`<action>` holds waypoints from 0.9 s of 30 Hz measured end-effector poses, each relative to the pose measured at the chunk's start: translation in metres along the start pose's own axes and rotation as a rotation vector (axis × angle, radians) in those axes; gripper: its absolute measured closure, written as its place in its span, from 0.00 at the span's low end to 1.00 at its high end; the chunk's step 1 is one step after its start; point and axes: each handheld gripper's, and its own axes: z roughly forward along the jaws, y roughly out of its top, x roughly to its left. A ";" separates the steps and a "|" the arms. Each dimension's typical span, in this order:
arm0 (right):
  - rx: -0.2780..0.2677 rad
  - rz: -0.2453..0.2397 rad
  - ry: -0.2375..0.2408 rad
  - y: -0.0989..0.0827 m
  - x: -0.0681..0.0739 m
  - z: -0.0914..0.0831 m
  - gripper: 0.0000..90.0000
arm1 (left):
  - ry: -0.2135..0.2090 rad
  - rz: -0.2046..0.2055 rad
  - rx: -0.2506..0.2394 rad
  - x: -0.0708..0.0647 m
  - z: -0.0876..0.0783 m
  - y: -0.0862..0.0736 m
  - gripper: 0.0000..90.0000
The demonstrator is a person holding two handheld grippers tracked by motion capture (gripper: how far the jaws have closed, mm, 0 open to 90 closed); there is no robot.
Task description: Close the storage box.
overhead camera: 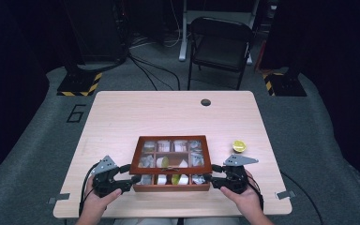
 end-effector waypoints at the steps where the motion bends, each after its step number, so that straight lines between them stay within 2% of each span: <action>1: 0.001 -0.016 -0.004 -0.003 0.001 0.001 0.52 | 0.001 -0.001 0.003 0.000 0.001 -0.002 0.40; 4: 0.008 -0.034 -0.012 -0.006 0.002 0.002 0.52 | 0.001 -0.003 0.013 0.000 0.002 -0.005 0.40; 5: 0.017 -0.042 -0.009 -0.009 0.002 0.003 0.52 | 0.001 0.006 0.031 0.000 0.003 -0.008 0.40; 9: 0.024 -0.035 -0.007 -0.012 0.002 0.005 0.52 | 0.007 0.014 0.040 0.000 0.005 -0.010 0.40; 14: 0.037 -0.038 -0.006 -0.015 0.003 0.007 0.52 | -0.005 0.018 0.053 -0.001 0.006 -0.013 0.40; 20: 0.052 -0.026 0.003 -0.018 0.004 0.009 0.52 | 0.003 0.038 0.059 -0.008 0.006 -0.014 0.40; 21: 0.052 -0.022 0.003 -0.018 0.004 0.009 0.52 | 0.005 0.062 0.073 -0.008 0.006 -0.014 0.40; 27: 0.071 -0.033 -0.005 -0.020 0.006 0.011 0.52 | -0.017 0.030 0.084 -0.008 0.008 -0.016 0.41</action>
